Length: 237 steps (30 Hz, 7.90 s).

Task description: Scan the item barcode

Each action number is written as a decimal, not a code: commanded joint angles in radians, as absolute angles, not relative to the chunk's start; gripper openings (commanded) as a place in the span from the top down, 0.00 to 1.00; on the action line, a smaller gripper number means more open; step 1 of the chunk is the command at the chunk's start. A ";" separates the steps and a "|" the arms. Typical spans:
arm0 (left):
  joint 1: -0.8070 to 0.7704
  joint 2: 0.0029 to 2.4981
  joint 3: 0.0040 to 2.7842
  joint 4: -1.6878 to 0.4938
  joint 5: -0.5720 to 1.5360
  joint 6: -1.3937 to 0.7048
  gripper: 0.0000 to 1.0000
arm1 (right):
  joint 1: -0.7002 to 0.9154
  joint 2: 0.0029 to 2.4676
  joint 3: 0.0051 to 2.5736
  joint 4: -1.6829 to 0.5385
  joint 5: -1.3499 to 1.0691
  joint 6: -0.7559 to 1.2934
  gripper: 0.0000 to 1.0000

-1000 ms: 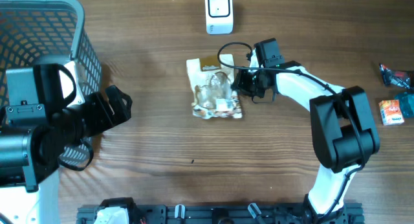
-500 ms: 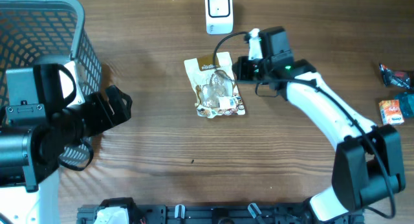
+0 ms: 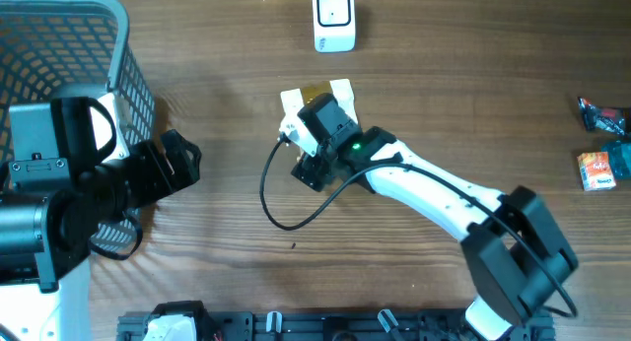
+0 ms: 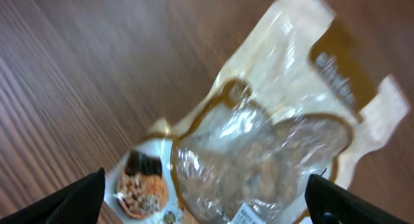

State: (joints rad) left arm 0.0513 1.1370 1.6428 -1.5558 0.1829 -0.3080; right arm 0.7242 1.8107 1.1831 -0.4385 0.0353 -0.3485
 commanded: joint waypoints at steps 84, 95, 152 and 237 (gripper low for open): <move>0.047 1.139 1.652 -1.554 0.181 -0.295 0.00 | 0.284 1.634 1.014 0.175 -0.884 0.806 0.95; 0.047 1.139 1.652 -1.562 0.272 -0.344 0.00 | 0.307 1.634 1.013 0.228 -1.011 0.995 0.95; -0.015 1.679 1.357 -0.448 1.506 -0.146 0.00 | 0.251 1.634 1.013 1.370 -0.879 2.041 0.95; -0.232 1.680 1.357 -0.701 0.906 -0.525 0.96 | 0.262 1.737 1.053 0.244 -1.122 0.969 0.26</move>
State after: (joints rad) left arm -0.2337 1.6852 1.3548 -0.7166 0.9089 -0.5369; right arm 0.2420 1.7302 1.0389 0.2657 -1.0500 0.9409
